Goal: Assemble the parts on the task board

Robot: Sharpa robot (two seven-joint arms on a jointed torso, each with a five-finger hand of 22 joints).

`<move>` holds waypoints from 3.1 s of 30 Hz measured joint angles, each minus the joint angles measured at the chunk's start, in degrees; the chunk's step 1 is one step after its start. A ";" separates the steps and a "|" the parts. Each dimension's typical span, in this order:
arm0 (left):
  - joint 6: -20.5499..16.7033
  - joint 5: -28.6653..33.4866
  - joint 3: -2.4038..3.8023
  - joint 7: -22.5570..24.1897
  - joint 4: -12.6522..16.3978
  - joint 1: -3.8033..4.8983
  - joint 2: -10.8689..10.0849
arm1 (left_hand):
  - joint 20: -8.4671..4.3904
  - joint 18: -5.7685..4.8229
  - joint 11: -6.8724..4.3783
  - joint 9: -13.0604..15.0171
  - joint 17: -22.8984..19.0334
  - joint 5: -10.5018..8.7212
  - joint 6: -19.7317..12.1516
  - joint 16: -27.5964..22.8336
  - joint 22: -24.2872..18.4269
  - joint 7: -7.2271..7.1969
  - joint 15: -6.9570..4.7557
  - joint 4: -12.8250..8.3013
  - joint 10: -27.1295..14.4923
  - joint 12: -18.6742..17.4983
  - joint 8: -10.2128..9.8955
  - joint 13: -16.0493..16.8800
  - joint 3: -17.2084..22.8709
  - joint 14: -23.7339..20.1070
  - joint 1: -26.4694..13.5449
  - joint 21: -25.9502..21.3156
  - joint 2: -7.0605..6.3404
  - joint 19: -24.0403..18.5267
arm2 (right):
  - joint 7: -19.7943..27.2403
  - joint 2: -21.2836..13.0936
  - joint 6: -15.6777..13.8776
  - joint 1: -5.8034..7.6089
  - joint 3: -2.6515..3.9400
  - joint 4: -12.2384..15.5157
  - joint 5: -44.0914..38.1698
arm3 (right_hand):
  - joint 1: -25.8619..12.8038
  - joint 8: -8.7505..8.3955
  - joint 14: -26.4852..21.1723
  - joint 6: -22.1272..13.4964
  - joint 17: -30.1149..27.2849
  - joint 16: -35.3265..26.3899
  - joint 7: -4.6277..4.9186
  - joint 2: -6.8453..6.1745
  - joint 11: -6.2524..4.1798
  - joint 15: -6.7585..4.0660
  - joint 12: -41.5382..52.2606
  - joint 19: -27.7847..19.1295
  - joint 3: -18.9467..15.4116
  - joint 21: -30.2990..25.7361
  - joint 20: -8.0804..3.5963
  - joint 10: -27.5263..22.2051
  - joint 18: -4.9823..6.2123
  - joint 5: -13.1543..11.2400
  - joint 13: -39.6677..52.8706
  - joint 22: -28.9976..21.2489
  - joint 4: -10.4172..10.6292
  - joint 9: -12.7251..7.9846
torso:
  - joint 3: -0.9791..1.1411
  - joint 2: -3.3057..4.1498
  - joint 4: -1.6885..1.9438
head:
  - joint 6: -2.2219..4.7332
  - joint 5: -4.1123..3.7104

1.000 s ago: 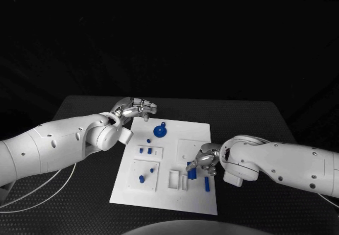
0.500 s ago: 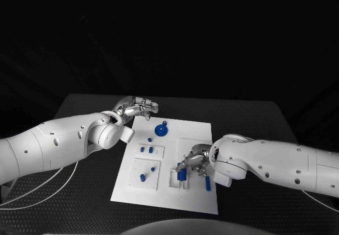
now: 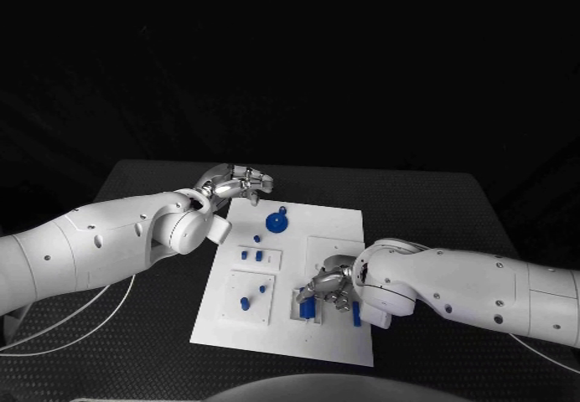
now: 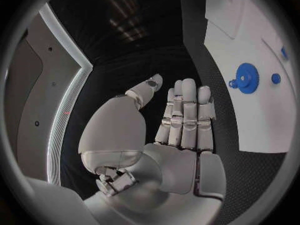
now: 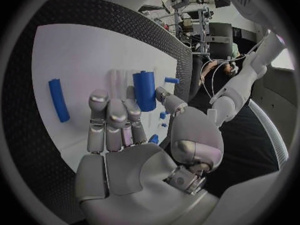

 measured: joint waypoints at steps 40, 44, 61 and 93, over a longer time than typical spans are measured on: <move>0.08 0.00 0.00 -0.12 0.35 0.01 -0.65 | 0.20 0.00 0.13 -0.04 0.03 -0.23 -0.10 0.00 -0.02 -0.09 0.00 0.25 -0.31 0.22 0.00 0.00 0.00 0.00 0.01 0.00 0.00 -0.20 | 0.48 0.66 -0.68 -0.78 0.12 -0.91 0.29 | -1.44 0.00 0.05 0.69 -0.03 -0.43 0.03 -0.98 -0.10 0.10 -0.49 0.00 0.80 0.00 0.01 -0.10 0.15 -0.44 -0.04 0.00 -0.48 0.08 | -0.04 0.00 -0.03 | -0.01 1.03; 0.08 -0.01 0.00 -0.15 0.34 0.01 -0.65 | 0.21 0.00 0.13 -0.04 0.03 -0.23 -0.10 0.00 -0.02 -0.09 0.00 0.30 -0.31 0.22 0.00 0.03 -0.05 0.00 0.01 0.00 0.00 -0.21 | 0.41 0.64 -0.71 -0.79 0.11 -0.91 0.80 | -1.51 0.00 -0.05 0.69 -0.03 -0.43 0.04 -1.06 -0.10 -0.04 -0.48 0.00 0.80 0.00 0.01 -0.10 0.15 -0.45 0.02 0.00 -0.48 0.09 | -0.03 0.01 -0.03 | 0.08 1.01; 0.10 -0.02 0.00 -0.25 0.32 0.01 -0.66 | 0.22 0.00 0.12 -0.09 0.07 -0.23 -0.10 0.00 0.02 -0.10 0.00 0.46 -0.31 0.22 0.00 0.03 0.10 0.00 0.01 0.00 0.00 -0.22 | 0.23 0.79 -0.71 -0.79 0.12 -1.13 1.33 | -2.74 -0.30 0.06 0.89 -0.03 -0.67 0.23 -2.28 -0.18 -0.15 -1.26 -0.20 1.14 0.00 0.21 -0.18 0.41 -2.06 -0.23 0.00 0.28 0.23 | 0.00 0.04 -0.04 | -0.12 0.96; 0.08 -0.02 0.00 -0.34 0.29 0.03 -0.83 | 0.10 0.01 0.09 -0.15 0.11 -0.23 -0.26 0.00 -0.01 0.05 0.00 0.46 -0.31 0.21 0.00 0.01 0.10 0.00 0.01 0.00 0.00 -0.10 | 0.44 0.75 -0.06 -0.97 0.04 -1.01 0.10 | -2.47 -0.31 -0.15 0.86 0.21 -0.88 0.97 -5.26 -0.21 -0.15 -2.43 -0.85 -3.24 -0.01 -0.01 -1.67 1.44 -2.65 -0.87 0.00 0.84 0.98 | 0.04 0.02 -0.07 | -0.47 1.16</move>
